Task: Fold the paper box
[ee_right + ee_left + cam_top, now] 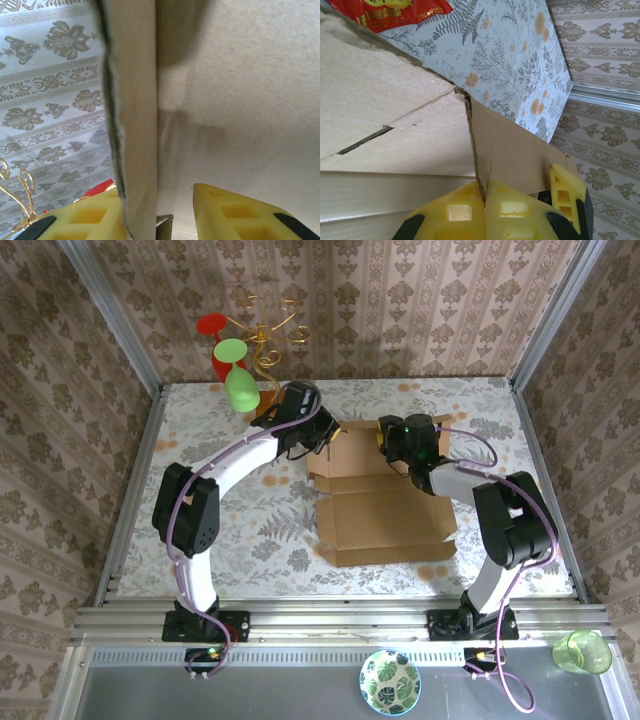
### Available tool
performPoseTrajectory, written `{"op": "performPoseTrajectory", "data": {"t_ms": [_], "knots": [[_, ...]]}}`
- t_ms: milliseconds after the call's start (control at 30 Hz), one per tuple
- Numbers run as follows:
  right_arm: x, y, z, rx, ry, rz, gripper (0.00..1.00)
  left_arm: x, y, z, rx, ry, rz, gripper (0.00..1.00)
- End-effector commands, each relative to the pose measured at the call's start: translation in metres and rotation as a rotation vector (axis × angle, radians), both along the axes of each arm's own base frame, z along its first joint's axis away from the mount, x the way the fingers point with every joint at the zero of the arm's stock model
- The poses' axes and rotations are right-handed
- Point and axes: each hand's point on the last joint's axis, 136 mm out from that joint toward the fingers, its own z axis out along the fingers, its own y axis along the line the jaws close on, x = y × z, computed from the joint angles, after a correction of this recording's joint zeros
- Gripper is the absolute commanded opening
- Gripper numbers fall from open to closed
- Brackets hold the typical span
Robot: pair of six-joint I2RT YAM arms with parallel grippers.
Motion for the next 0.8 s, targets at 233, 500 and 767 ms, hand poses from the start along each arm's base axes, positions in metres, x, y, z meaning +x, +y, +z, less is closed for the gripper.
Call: {"op": "performPoseTrajectory", "data": {"t_ms": [233, 500, 767], "knots": [[0.02, 0.003, 0.013, 0.012, -0.03, -0.047, 0.32, -0.004, -0.001, 0.03, -0.025, -0.072, -0.018, 0.0], [0.024, 0.004, 0.004, 0.009, 0.027, -0.053, 0.34, -0.005, -0.002, 0.035, 0.0, -0.102, -0.048, 0.0], [0.027, 0.007, 0.001, -0.003, 0.064, -0.052, 0.21, -0.007, -0.005, 0.039, 0.001, -0.121, -0.063, 0.0]]}}
